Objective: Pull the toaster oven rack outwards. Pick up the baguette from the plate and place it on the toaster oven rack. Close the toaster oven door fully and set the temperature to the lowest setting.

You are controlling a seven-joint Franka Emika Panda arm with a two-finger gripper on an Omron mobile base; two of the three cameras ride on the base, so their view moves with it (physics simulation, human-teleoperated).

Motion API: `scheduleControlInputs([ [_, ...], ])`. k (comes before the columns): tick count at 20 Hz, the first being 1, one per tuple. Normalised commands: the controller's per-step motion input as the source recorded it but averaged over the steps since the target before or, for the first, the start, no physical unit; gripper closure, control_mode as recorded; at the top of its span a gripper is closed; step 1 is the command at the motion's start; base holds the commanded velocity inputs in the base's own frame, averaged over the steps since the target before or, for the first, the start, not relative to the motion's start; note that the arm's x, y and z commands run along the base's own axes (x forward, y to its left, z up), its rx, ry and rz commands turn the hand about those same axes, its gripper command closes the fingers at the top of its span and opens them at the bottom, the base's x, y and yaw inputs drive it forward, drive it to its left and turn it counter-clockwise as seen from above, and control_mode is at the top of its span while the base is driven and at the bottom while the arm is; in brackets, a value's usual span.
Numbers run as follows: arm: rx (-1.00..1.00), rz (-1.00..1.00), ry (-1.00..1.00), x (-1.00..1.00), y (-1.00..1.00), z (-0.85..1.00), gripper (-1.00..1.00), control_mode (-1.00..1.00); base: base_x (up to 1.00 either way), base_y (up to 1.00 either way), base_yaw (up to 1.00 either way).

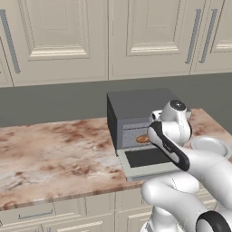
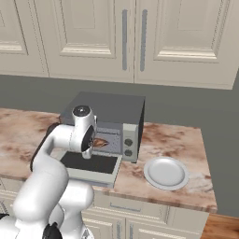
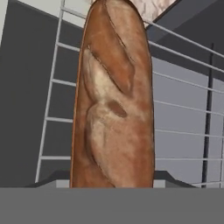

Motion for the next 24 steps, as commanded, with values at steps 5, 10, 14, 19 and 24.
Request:
scheduleControlInputs([
  [5, 0.0, 0.05, -0.08, 0.14, 0.0, -0.23, 1.0, -1.0, 0.0, 0.0, 0.0],
  [10, 0.0, 0.04, 0.0, 0.18, 0.0, -0.49, 1.0, -1.0, 0.0, 0.0, 0.0],
  [14, 0.0, 0.0, 0.03, 0.01, 0.0, -0.77, -1.0, -1.0, 0.0, 0.0, 0.0],
  [19, 0.0, 0.0, 0.07, 0.0, 0.0, -0.06, -1.0, -1.0, 0.0, 0.0, 0.0],
  [24, 0.0, 0.0, 0.01, 0.01, 0.0, 0.09, -1.0, -1.0, 0.0, 0.0, 0.0],
])
